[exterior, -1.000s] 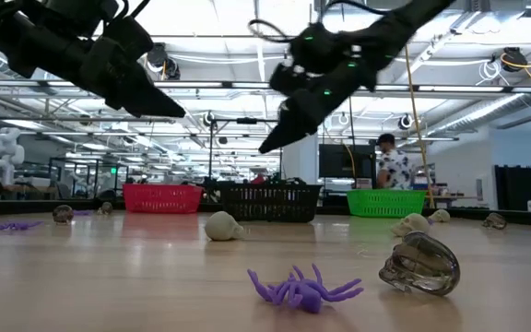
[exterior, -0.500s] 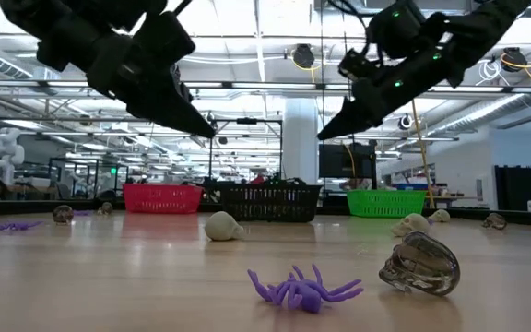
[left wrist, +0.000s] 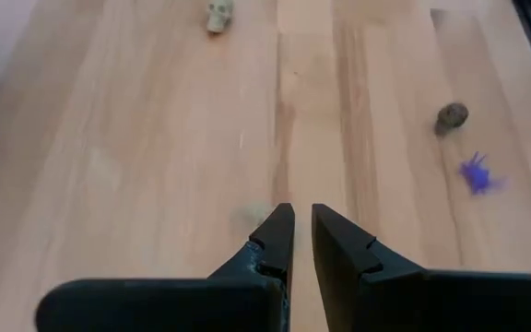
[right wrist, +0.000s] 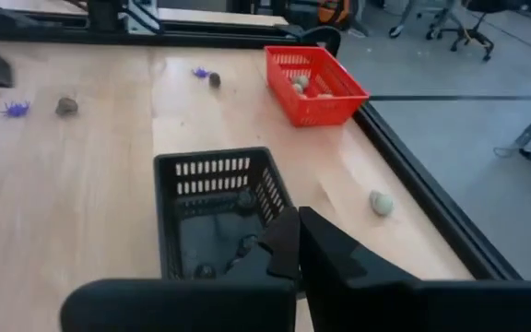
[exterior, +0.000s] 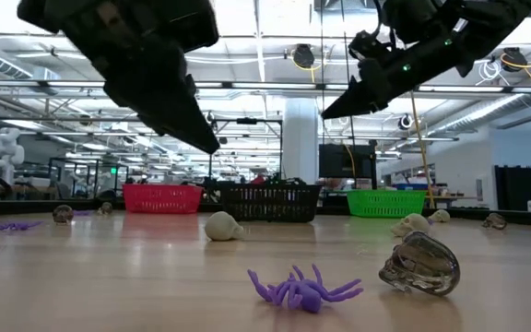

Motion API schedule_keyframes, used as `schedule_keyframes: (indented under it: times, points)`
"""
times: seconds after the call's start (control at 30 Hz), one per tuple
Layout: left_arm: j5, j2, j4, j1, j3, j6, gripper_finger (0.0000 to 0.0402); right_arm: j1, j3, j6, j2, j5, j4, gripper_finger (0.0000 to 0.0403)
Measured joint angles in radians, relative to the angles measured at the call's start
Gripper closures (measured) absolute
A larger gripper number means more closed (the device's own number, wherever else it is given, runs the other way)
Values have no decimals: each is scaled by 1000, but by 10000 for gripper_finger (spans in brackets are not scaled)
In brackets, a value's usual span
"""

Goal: Sort Halloween decoration
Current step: Put the white skull toy into the orange bin

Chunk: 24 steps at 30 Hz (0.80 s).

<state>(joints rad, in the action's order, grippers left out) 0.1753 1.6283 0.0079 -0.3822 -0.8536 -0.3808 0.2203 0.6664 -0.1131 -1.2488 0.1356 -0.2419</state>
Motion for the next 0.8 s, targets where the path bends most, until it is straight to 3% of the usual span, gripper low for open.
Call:
schedule_keyframes:
  times: [0.2,0.57,0.8]
  points:
    - [73,70,-31,-18,-83,-157,345,-1,0,-3,-1,19,13,403]
    - [71,161,-59,-18,-98,-294,199,-1,0,-4,-1,21,30,403]
    - [98,230,-26,-18,-99,-295,182,-1,0,-3,-2,21,30,403]
